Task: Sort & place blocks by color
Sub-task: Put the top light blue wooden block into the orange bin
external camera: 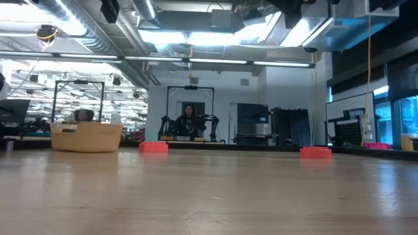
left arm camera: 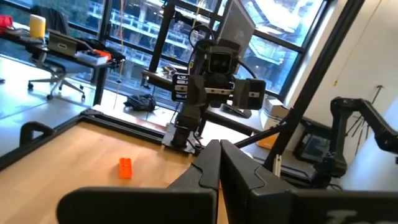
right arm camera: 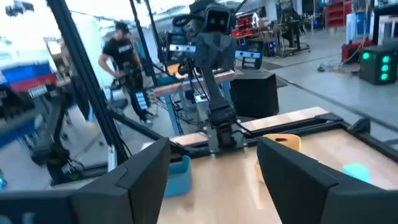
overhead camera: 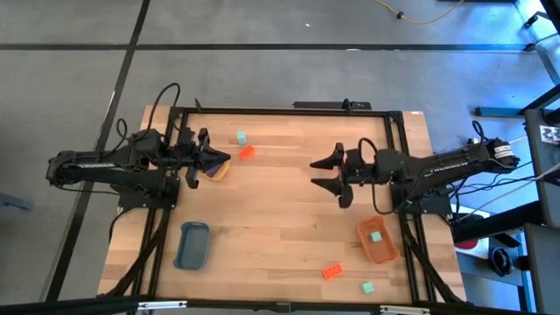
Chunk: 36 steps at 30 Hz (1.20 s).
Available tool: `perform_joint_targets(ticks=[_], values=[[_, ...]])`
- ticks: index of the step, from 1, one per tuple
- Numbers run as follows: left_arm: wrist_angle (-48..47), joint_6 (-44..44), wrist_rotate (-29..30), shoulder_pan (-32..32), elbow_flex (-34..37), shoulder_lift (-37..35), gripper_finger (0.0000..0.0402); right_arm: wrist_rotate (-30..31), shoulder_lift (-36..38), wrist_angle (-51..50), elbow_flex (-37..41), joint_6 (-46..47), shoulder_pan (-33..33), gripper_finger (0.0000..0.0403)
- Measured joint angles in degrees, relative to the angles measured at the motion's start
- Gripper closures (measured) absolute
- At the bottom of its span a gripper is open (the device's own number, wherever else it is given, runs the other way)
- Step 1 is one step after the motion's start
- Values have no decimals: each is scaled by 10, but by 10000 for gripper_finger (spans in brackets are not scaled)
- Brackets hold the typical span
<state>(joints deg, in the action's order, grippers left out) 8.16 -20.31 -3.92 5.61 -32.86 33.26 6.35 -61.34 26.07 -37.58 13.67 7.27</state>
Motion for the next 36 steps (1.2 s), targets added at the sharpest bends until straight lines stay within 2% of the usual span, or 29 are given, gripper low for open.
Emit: perform_joint_targets(ticks=[6,9,12,16,18,30,36], values=[[0,10,0,0,0,0,401,0,0,-13,0,11,0,161],[0,25,0,0,0,0,401,0,0,-16,0,27,0,186],[0,46,0,0,0,0,401,0,0,-27,0,40,0,243],[0,73,0,0,0,0,401,0,0,-42,0,42,0,358],[0,74,0,0,0,0,401,-6,0,-48,0,43,0,389],[0,74,15,0,0,0,399,-27,0,-47,0,69,0,401],[-1,74,49,0,0,5,346,-35,0,-44,0,71,0,402]])
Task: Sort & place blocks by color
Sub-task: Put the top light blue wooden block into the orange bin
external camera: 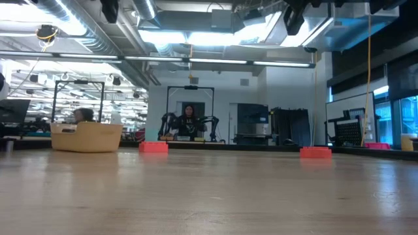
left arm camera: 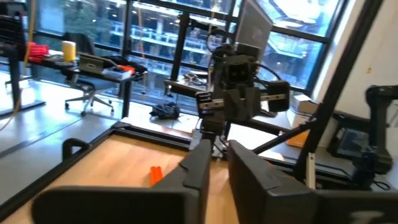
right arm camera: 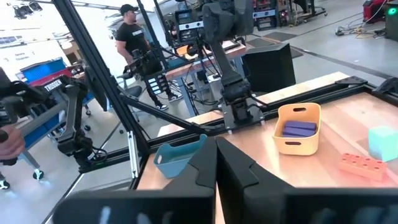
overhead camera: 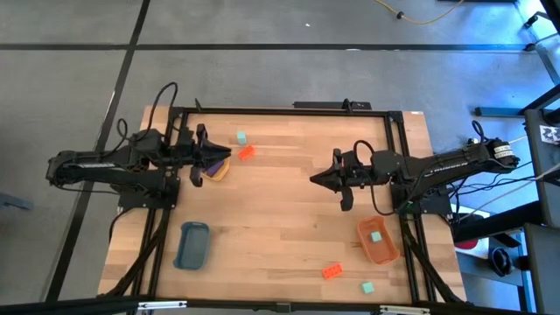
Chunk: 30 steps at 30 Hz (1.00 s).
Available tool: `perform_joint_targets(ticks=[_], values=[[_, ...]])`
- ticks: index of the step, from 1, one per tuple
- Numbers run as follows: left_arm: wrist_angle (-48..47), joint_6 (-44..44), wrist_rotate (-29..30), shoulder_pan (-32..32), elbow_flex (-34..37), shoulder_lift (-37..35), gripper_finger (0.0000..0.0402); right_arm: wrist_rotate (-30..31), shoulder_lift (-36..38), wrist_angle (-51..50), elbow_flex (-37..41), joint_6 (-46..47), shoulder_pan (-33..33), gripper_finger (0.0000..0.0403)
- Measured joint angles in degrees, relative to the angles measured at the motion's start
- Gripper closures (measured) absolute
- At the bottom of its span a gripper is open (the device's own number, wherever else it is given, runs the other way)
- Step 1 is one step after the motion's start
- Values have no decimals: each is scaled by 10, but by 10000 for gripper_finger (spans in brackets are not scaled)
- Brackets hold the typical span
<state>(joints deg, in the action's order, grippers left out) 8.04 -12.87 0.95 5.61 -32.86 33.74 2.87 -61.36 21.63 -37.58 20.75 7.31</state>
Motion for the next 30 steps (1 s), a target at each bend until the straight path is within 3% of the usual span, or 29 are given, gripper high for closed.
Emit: perform_joint_targets(ticks=[8,13,16,21,25,30], values=[[-34,-44,23,0,0,18,240,0,0,0,0,2,0,402],[-34,-88,26,10,0,39,197,0,0,0,0,2,0,403],[-45,-115,28,37,-8,58,186,0,0,0,0,2,0,403],[-177,-125,29,120,-82,123,184,0,0,0,0,2,0,403],[-276,-126,41,193,-152,213,184,0,0,-2,0,1,0,403],[-326,-154,92,262,-192,338,184,0,0,-3,0,2,0,403]])
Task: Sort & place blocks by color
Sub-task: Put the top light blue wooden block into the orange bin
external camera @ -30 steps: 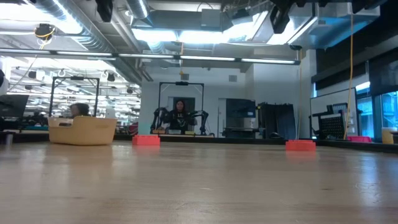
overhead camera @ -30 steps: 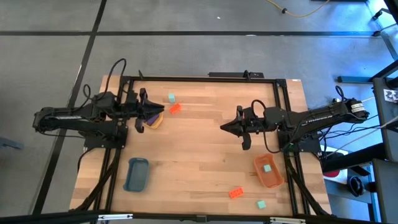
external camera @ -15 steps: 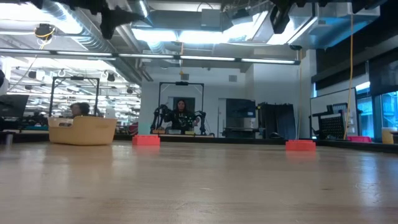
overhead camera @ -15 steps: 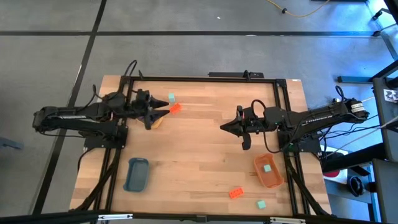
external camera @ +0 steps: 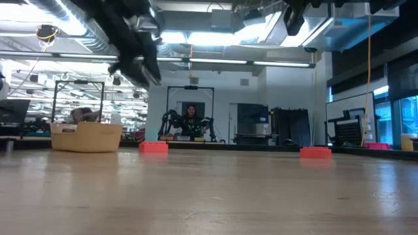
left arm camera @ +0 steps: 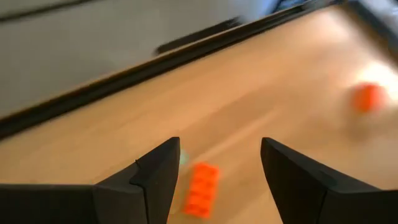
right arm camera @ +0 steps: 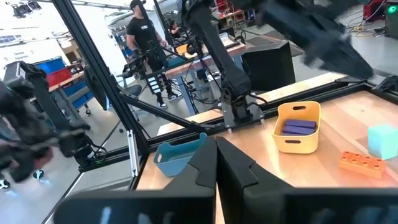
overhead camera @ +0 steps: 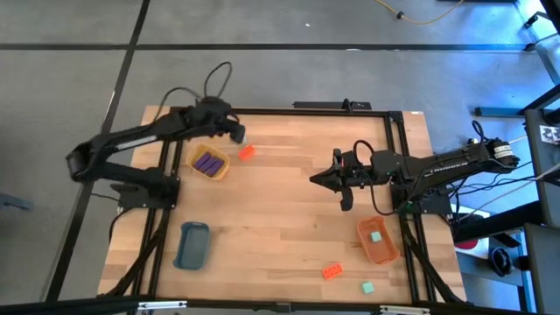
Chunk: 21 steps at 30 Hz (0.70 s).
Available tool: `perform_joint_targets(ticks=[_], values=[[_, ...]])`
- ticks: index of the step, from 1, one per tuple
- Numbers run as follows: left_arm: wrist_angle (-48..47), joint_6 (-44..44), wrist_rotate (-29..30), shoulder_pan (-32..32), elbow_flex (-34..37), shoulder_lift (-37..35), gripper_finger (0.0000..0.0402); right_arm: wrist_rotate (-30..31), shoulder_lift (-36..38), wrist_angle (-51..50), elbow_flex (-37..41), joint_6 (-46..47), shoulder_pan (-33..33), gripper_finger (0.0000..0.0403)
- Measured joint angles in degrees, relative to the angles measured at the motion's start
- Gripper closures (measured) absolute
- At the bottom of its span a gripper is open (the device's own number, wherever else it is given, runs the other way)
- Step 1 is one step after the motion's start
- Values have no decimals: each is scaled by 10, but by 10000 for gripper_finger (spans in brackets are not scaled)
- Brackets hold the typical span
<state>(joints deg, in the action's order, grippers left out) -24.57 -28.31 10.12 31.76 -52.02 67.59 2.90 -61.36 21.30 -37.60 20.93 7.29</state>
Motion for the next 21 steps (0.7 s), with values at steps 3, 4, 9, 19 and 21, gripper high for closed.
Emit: perform_joint_targets(ticks=[3,4,9,19,21], values=[[-2,-33,15,21,-2,61,184,0,0,0,0,0,0,403],[0,-49,20,24,1,79,184,0,0,0,0,0,0,403],[44,-119,29,26,9,146,184,0,0,-1,0,1,0,403],[69,-168,67,14,10,196,184,0,0,-2,0,0,0,403],[72,-179,86,7,10,195,184,0,0,-2,0,0,0,403]])
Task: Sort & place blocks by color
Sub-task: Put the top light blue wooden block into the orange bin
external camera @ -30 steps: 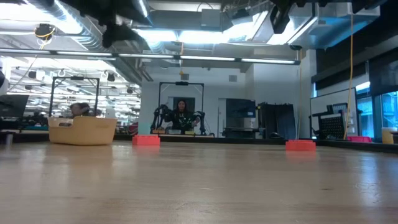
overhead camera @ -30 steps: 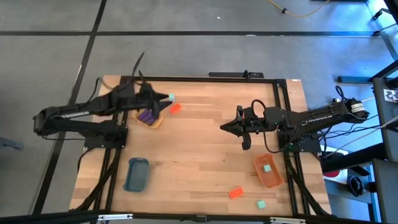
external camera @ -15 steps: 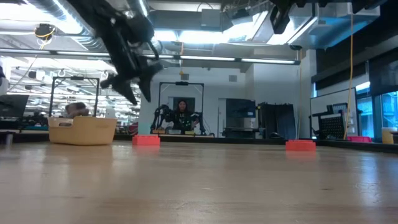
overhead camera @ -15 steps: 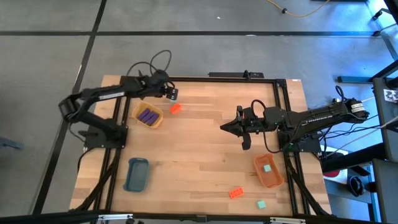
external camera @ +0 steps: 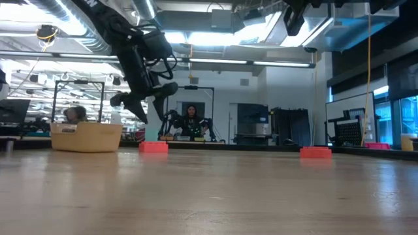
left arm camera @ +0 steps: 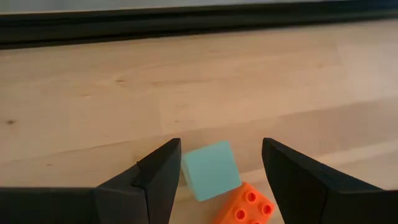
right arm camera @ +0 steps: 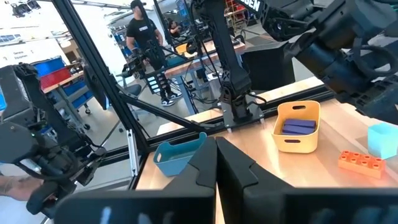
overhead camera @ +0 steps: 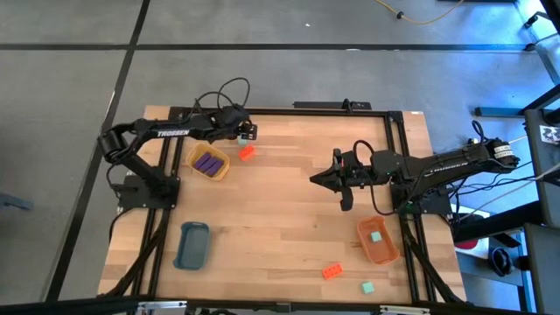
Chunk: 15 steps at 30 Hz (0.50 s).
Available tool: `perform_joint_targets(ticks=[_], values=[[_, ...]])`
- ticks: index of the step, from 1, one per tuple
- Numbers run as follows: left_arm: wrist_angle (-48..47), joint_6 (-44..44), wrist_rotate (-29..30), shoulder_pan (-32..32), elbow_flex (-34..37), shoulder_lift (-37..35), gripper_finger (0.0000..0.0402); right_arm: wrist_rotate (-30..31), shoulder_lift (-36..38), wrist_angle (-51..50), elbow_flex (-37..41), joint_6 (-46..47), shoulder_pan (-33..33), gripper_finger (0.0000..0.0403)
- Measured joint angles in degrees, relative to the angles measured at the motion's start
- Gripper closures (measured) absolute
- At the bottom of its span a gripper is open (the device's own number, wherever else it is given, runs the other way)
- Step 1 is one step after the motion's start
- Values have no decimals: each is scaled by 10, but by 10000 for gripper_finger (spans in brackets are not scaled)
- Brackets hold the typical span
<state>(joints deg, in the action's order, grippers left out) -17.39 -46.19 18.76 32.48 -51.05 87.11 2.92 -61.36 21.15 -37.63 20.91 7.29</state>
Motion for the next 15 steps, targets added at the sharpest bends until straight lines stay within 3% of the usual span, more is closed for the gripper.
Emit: perform_joint_targets(ticks=[9,15], values=[[-14,-35,34,-19,0,13,184,0,0,0,0,-2,0,403],[-11,-103,56,-39,0,29,184,0,0,0,0,-2,0,403]])
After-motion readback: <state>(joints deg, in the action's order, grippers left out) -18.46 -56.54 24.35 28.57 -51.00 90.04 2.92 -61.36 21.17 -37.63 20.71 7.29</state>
